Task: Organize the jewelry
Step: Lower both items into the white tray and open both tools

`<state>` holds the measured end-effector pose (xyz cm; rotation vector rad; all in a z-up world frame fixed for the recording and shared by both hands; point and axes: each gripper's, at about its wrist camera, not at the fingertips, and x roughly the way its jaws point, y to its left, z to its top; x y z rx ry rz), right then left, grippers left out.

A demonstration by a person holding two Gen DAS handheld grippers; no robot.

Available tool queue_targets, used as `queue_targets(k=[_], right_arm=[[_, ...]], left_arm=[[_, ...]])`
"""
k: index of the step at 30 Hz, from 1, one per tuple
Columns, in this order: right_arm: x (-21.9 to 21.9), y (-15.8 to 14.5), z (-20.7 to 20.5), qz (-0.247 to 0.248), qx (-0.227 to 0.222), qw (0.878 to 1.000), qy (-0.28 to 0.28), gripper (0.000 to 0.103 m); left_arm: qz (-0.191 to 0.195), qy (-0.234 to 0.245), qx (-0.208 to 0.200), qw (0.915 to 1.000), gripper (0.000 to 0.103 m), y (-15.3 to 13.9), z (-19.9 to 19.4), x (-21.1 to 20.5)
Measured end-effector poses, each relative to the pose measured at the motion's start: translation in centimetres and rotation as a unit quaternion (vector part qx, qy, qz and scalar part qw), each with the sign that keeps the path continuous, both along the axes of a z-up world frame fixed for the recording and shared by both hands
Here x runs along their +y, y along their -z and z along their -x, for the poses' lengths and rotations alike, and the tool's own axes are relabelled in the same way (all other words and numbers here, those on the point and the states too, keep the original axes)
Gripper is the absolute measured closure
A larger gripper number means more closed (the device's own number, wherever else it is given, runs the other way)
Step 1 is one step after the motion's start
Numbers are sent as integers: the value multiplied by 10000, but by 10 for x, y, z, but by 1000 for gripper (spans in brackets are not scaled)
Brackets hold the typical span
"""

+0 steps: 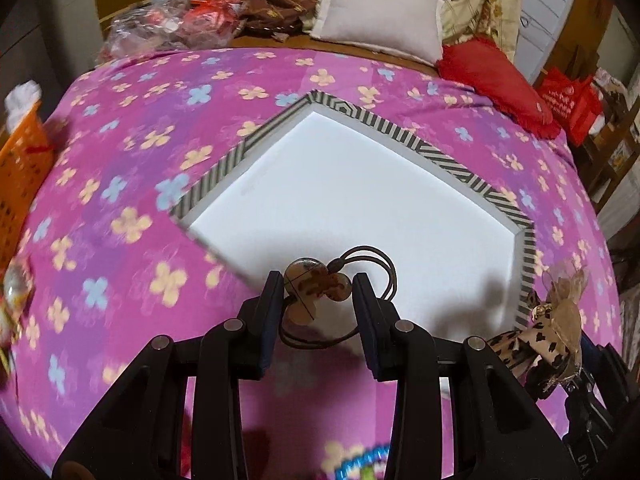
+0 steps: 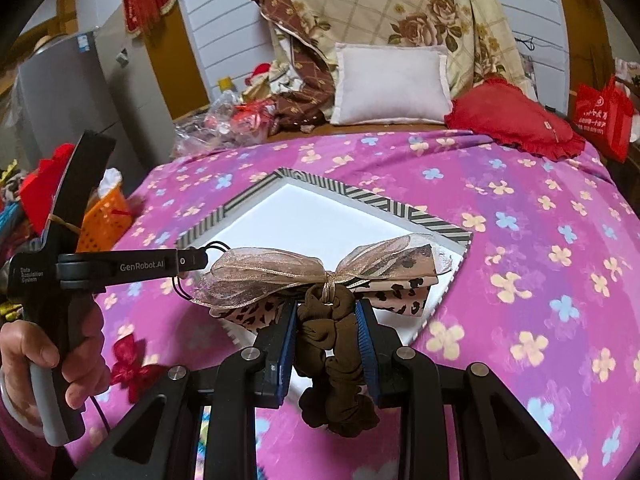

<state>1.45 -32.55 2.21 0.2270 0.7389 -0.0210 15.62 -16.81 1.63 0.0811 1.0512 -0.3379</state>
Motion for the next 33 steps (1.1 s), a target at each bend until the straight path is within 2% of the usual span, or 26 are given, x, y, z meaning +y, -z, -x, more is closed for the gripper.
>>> queue_targets(k=[7,11,18,24,30,32,33], right_arm=[[-4,29,-26,-52,322,9995,-20,75],[-1,38,-32,-6,465,9988,-181,75],[-2,49,-24,32,687,9973,-265,75],[-1,54,-17,85,812,9963,-284,75],[5,58,-18,72,867,9959,-264,75],[9,58,-20,146,874,9958,-248,71],[11,58,-21,164,872,9957,-260,60]], left_arm=[[-349,-152,119,9992,69,31,-30,-10],[-475,-213,297,9982,69,45,-34,-5],[-617,-49,317,9976,69,46,-8,5],[-405,-58,507,9979,69,44,23,23],[-347,-94,417,9985,69,38,48,30],[-347,-113,377,9986,69,38,50,30],[-365,-118,353,9986,69,38,50,30]])
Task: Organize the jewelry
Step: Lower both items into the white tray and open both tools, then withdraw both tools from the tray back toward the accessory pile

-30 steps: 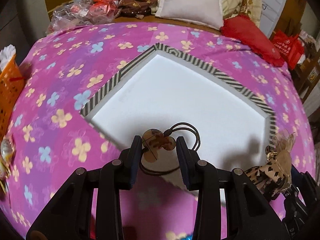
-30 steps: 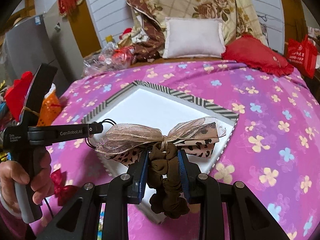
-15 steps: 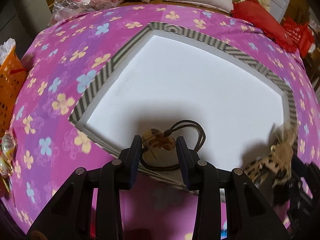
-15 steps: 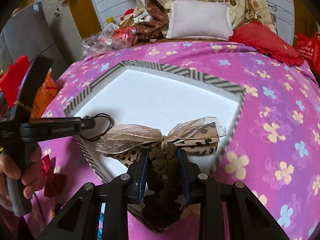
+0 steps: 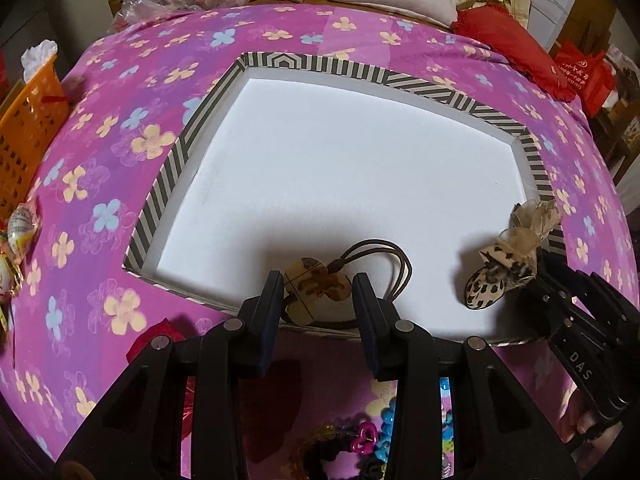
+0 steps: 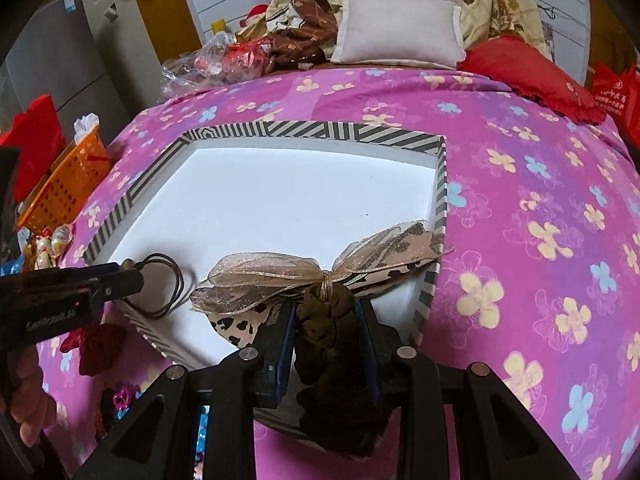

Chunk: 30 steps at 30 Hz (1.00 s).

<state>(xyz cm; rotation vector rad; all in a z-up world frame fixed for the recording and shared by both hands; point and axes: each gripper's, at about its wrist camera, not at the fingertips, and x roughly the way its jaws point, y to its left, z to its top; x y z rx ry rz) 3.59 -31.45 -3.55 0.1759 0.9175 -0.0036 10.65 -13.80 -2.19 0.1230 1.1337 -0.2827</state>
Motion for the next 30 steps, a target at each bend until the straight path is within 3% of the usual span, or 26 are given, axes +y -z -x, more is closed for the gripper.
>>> queue_targets(k=[1,3,9,11,13,16,30], right_arm=[[3,-1,-1,25,10,10000,-9,48],[8,-3,-1,5,9,10000,-84,44],[15,-19,14,82,-187,9998,-81,44],[16,-25,22,38,-255,9997,-48,44],[17,-32,31,4,-350,9994,-25,42],[19,-40,46,-20,-477,9989,25,37],[42,-47,113,38,-533,9986,48,37]], left_arm=[[-35,-5,-26,10000,69,0,0,0],[-86,-29,-62,9999,69,0,0,-1],[-74,-120,-219,9997,66,-3,2,2],[-8,-157,-308,9994,52,-8,4,6],[89,-200,-382,9990,48,-14,7,10],[126,-236,-486,9985,47,-23,12,14],[80,-361,-1164,9925,45,-54,80,45]])
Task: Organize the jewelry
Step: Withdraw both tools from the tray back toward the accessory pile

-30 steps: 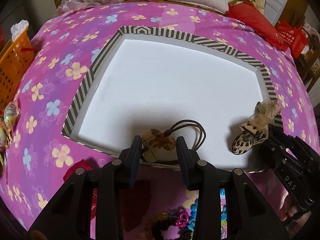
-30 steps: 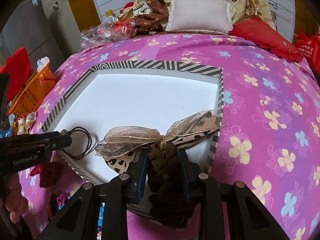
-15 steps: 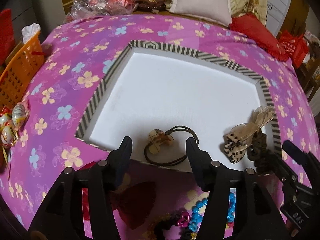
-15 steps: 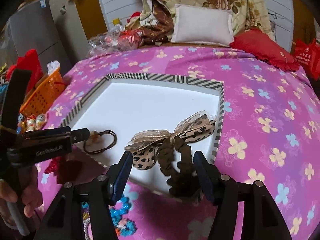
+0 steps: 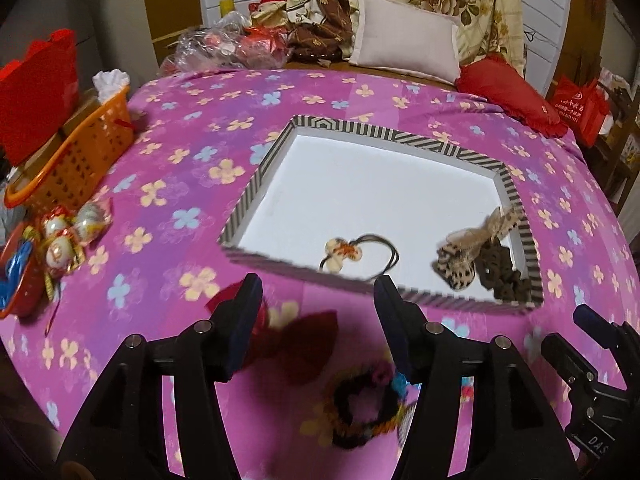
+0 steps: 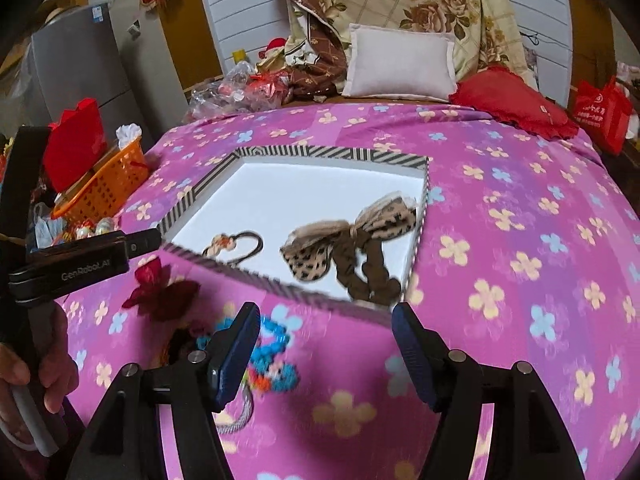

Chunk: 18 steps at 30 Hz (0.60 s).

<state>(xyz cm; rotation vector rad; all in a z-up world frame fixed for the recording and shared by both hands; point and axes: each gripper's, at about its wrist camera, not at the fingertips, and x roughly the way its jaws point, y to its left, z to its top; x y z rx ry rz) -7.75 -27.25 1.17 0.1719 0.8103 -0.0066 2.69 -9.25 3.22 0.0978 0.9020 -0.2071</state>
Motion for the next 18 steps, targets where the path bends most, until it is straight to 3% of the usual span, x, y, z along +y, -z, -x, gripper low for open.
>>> queue_targets(k=[13,18], right_arm=[[17,13,37,-103,137,9998,-82,37],[21,15,42,-48,150,9998,-117,37]], left_arm=[[-10,-217,6,9998,45,19,51,29],[153,-242,212,9994,45,28,57,38]])
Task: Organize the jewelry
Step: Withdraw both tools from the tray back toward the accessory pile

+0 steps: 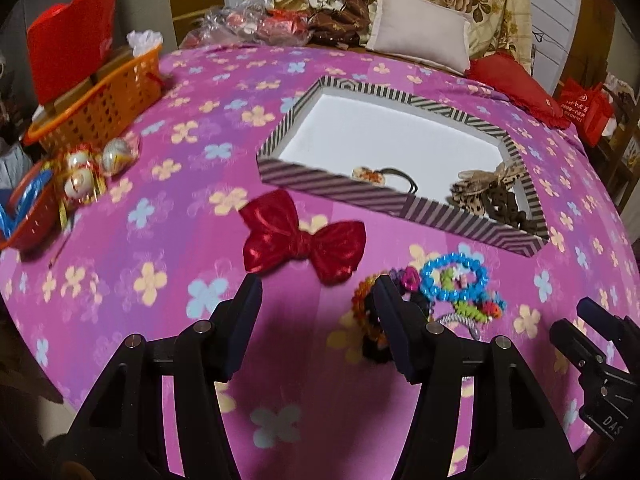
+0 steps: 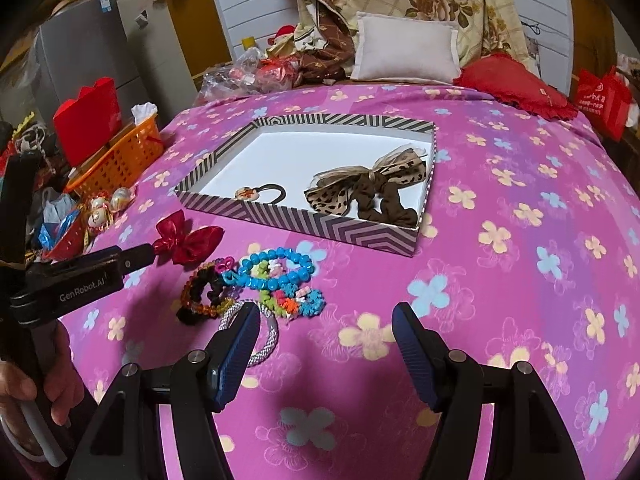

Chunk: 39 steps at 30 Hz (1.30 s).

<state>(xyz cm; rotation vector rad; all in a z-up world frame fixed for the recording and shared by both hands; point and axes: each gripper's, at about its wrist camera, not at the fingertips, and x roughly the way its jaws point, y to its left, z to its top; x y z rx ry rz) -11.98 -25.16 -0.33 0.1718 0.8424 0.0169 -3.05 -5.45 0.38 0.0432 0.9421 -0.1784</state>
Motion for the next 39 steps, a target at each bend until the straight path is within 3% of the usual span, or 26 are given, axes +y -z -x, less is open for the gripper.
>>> queue_targets(k=[9,22,25,31,39], right_arm=[[3,13,0,0,121,9999,-108,37],[3,23,-8,0,208,9996,-168,37],[3,23,-8,3,203,9996,-169,37],[2,24,-12,-33,176,9997,-157,37],[15,24,-35,55,144,9992,-373,38]], left_arm=[[205,-14,242,9995,45,17,3,11],[456,448,530,9965,45,37,2,2],[345,525,530,9966,45,38,3,-2],[525,334,821,9947,45,49,-5,8],[612,174,805,9947,45,48,-9,16]])
